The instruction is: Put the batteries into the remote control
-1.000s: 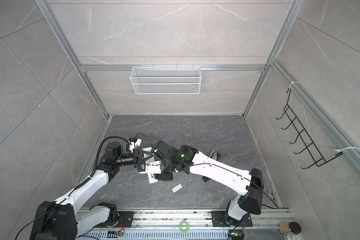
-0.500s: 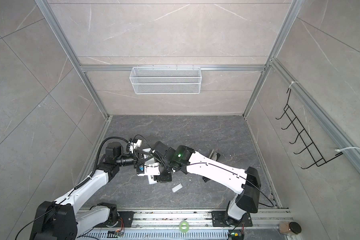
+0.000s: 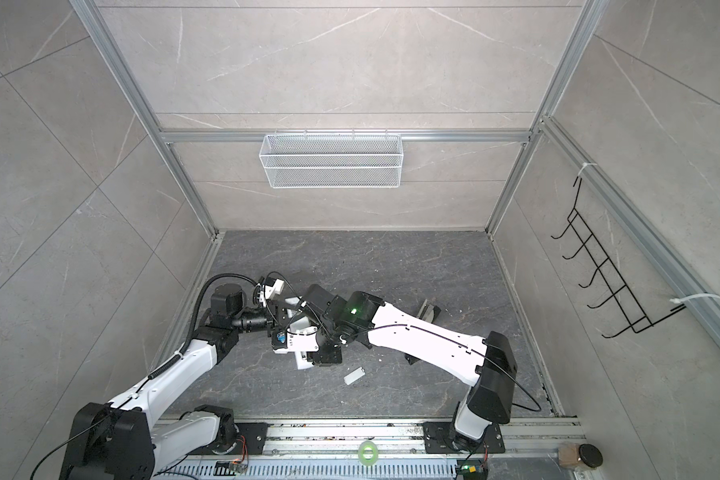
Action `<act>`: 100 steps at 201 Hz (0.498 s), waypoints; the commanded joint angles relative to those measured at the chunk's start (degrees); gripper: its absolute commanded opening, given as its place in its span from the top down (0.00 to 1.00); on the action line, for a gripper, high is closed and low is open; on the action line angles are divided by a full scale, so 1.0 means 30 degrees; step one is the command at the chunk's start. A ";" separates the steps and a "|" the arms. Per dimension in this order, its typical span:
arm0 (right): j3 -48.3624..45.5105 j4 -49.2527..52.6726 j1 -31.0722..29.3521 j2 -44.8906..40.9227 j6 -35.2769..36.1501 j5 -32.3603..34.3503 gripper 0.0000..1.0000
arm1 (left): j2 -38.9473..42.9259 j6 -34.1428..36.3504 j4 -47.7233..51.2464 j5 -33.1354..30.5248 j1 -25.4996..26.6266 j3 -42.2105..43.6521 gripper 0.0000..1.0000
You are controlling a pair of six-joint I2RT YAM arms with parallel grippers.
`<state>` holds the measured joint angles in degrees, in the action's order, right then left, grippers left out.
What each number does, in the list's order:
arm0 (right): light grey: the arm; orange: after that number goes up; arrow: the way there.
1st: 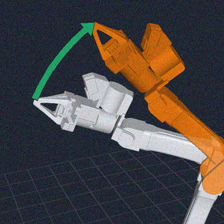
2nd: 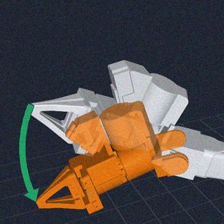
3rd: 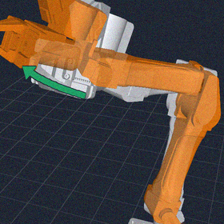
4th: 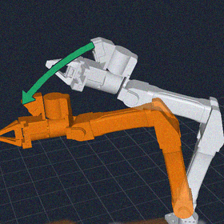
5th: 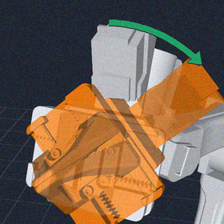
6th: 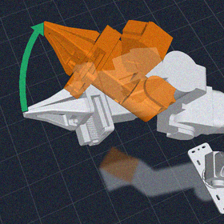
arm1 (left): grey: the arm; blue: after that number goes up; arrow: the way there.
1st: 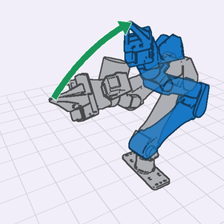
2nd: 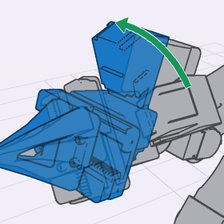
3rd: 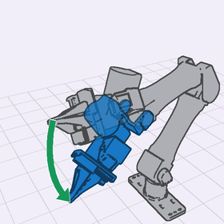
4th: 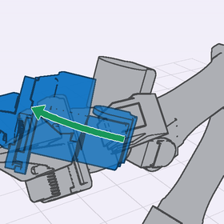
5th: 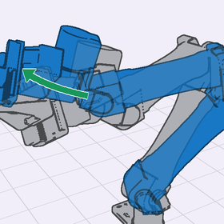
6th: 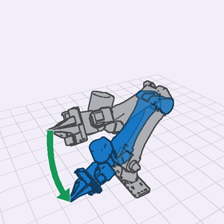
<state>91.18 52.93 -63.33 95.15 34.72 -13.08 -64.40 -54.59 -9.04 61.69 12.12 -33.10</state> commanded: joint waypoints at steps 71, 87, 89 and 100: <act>0.0899 0.0701 -0.0246 0.0754 0.0278 0.0739 0.75 | 0.0319 -0.0051 -0.1007 0.0823 0.0036 -0.0382 1.00; 0.0901 0.0689 -0.0291 0.0816 0.0247 0.0931 0.75 | 0.0328 -0.0145 -0.1147 0.0852 0.0045 -0.0346 1.00; 0.0898 0.0695 -0.0288 0.0820 0.0237 0.0954 0.76 | 0.0326 -0.0144 -0.1147 0.0852 0.0050 -0.0344 1.00; 0.0887 0.0618 -0.0291 0.0858 0.0211 0.1046 0.76 | 0.0369 -0.0150 -0.1173 0.0852 0.0045 -0.0337 1.00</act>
<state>92.53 53.45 -63.59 96.29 34.76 -11.18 -64.40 -54.54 -9.50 61.67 12.12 -33.08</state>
